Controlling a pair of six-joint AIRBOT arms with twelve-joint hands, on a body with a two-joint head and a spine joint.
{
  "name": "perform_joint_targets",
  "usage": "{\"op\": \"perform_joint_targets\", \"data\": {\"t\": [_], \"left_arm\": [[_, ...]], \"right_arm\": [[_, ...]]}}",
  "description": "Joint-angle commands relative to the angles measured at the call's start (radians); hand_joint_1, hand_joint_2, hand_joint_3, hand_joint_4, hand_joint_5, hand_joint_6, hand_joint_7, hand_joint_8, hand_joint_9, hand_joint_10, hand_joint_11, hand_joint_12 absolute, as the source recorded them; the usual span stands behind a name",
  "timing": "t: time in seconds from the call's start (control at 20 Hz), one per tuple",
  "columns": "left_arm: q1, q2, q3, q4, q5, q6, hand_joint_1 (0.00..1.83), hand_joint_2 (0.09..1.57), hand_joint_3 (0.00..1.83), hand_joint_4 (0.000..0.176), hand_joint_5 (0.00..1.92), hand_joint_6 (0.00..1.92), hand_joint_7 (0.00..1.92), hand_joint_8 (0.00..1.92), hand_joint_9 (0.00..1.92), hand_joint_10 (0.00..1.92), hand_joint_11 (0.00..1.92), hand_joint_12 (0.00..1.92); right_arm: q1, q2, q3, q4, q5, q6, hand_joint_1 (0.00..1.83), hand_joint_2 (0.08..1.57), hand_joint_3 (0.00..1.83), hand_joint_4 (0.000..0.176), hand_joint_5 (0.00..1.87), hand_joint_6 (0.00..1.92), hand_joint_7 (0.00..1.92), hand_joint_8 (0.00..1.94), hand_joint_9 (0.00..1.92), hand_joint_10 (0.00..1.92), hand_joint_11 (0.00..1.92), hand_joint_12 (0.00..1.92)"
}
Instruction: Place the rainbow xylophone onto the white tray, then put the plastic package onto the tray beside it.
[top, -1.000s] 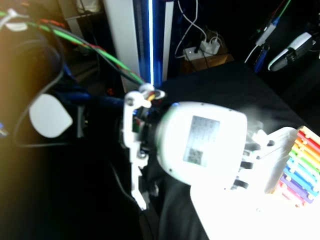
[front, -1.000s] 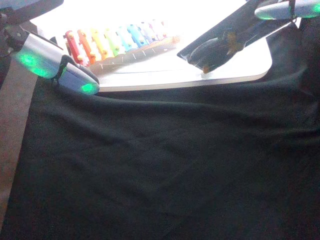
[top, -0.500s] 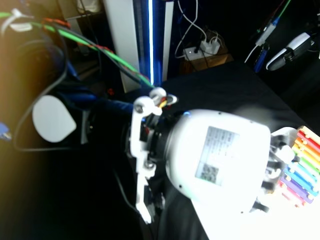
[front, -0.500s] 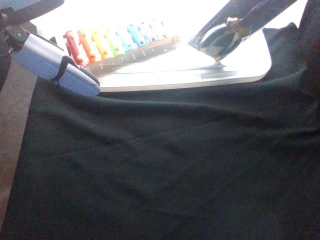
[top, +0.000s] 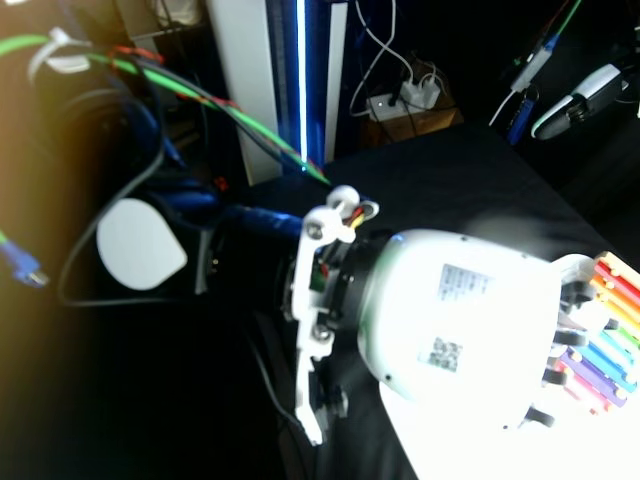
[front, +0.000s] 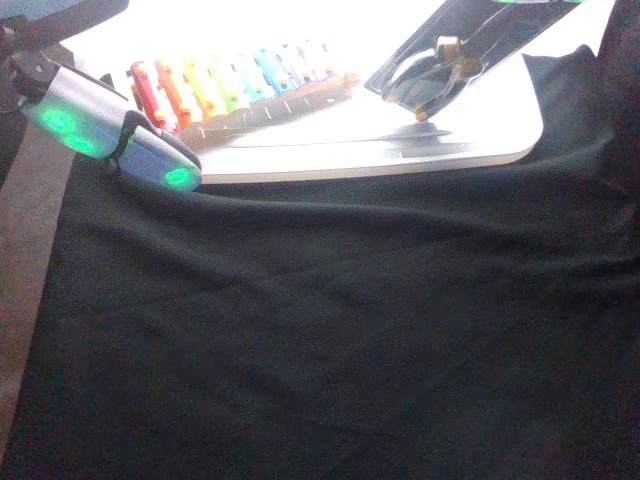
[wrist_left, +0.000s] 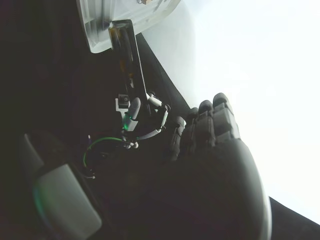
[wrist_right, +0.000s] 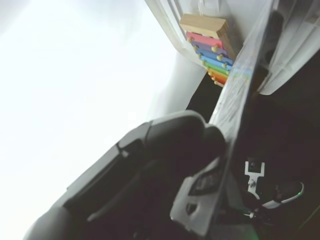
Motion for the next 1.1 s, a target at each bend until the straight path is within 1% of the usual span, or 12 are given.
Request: {"op": "perform_joint_targets", "data": {"t": [0.0, 0.05, 0.2, 0.25, 0.45, 0.5, 0.65, 0.75, 0.85, 0.9, 0.95, 1.05], "left_arm": [[-0.007, -0.004, -0.002, -0.032, -0.099, -0.004, 0.69, 0.65, 0.0, 0.003, 0.0, 0.0, 0.0, 0.0, 0.0, 0.0, 0.0, 0.0], [-0.006, -0.004, -0.002, -0.032, -0.099, -0.006, 0.68, 0.65, 0.0, 0.016, 0.0, 0.0, 0.0, 0.0, 0.0, 0.0, 0.0, 0.0], [-0.003, -0.003, -0.002, -0.032, -0.1, -0.013, 0.68, 0.64, 0.0, 0.021, 0.0, 0.0, 0.0, 0.0, 0.0, 0.0, 0.0, 0.0], [-0.002, -0.003, -0.002, -0.032, -0.1, -0.014, 0.68, 0.65, 0.0, 0.007, 0.0, 0.0, 0.0, 0.0, 0.0, 0.0, 0.0, 0.0], [0.001, -0.002, -0.002, -0.032, -0.101, -0.02, 0.65, 0.66, 0.01, 0.039, 0.0, 0.0, 0.0, 0.0, 0.0, 0.0, 0.0, 0.0], [0.001, -0.002, -0.002, -0.032, -0.102, -0.02, 0.65, 0.67, 0.01, 0.031, 0.0, 0.0, 0.0, 0.0, 0.0, 0.0, 0.0, 0.0], [0.003, -0.002, -0.002, -0.032, -0.102, -0.022, 0.61, 0.67, 0.01, 0.064, 0.0, 0.0, 0.0, 0.0, 0.0, 0.0, 0.0, 0.0], [0.004, -0.002, -0.002, -0.032, -0.1, -0.023, 0.62, 0.66, 0.0, 0.044, 0.0, 0.0, 0.0, 0.0, 0.0, 0.0, 0.0, 0.0], [0.004, -0.002, -0.002, -0.032, -0.101, -0.023, 0.63, 0.66, 0.0, 0.03, 0.0, 0.0, 0.0, 0.0, 0.0, 0.0, 0.0, 0.0], [0.004, -0.002, -0.002, -0.032, -0.101, -0.023, 0.65, 0.65, 0.0, 0.04, 0.0, 0.0, 0.0, 0.0, 0.0, 0.0, 0.0, 0.0], [0.004, -0.002, -0.002, -0.032, -0.101, -0.023, 0.65, 0.65, 0.0, 0.04, 0.0, 0.0, 0.0, 0.0, 0.0, 0.0, 0.0, 0.0], [0.004, -0.002, -0.002, -0.032, -0.103, -0.025, 0.65, 0.67, 0.01, 0.011, 0.0, 0.0, 0.0, 0.0, 0.0, 0.0, 0.0, 0.0]], "right_arm": [[0.017, -0.003, 0.003, 0.04, 0.06, 0.005, 1.1, 1.25, 0.0, 0.0, 0.73, 1.34, 1.53, 0.18, 1.84, 0.05, 1.57, 0.83], [0.017, -0.003, 0.003, 0.036, 0.056, 0.009, 1.1, 1.25, 0.0, 0.0, 0.73, 1.35, 1.5, 0.16, 1.82, 0.05, 1.57, 0.83], [0.015, -0.008, 0.003, 0.023, 0.047, 0.016, 1.11, 1.25, 0.0, 0.0, 0.74, 1.33, 1.43, 0.14, 1.77, 0.02, 1.54, 0.78], [0.015, -0.009, 0.003, 0.016, 0.046, 0.022, 1.11, 1.25, 0.0, 0.0, 0.74, 1.34, 1.42, 0.13, 1.75, 0.01, 1.51, 0.77], [0.015, -0.009, -0.002, -0.006, 0.046, 0.034, 1.1, 1.25, 0.0, 0.0, 0.73, 1.35, 1.46, 0.11, 1.76, 0.01, 1.48, 0.85], [0.015, -0.008, -0.005, -0.012, 0.046, 0.034, 1.1, 1.26, 0.0, 0.0, 0.72, 1.36, 1.45, 0.1, 1.74, 0.0, 1.46, 0.87], [0.015, -0.008, -0.018, -0.036, 0.046, 0.034, 1.1, 1.25, 0.0, 0.0, 0.73, 1.35, 1.44, 0.08, 1.74, 0.0, 1.44, 0.87], [0.015, -0.009, -0.018, -0.042, 0.046, 0.034, 1.1, 1.25, 0.0, 0.0, 0.73, 1.34, 1.46, 0.07, 1.76, 0.01, 1.45, 0.92], [0.015, -0.01, -0.017, -0.047, 0.046, 0.035, 1.1, 1.25, 0.0, 0.0, 0.73, 1.34, 1.46, 0.06, 1.78, 0.02, 1.39, 1.17], [0.015, -0.01, -0.01, -0.051, 0.046, 0.035, 1.11, 1.24, 0.0, 0.0, 0.75, 1.32, 1.49, 0.07, 1.78, 0.05, 1.31, 1.45], [0.015, -0.012, -0.01, -0.054, 0.046, 0.035, 1.11, 1.24, 0.0, 0.0, 0.75, 1.32, 1.49, 0.07, 1.78, 0.05, 1.31, 1.45], [0.015, -0.015, -0.016, -0.069, 0.046, 0.035, 1.1, 1.25, 0.0, 0.0, 0.73, 1.35, 1.47, 0.07, 1.72, 0.06, 1.32, 1.28]]}}
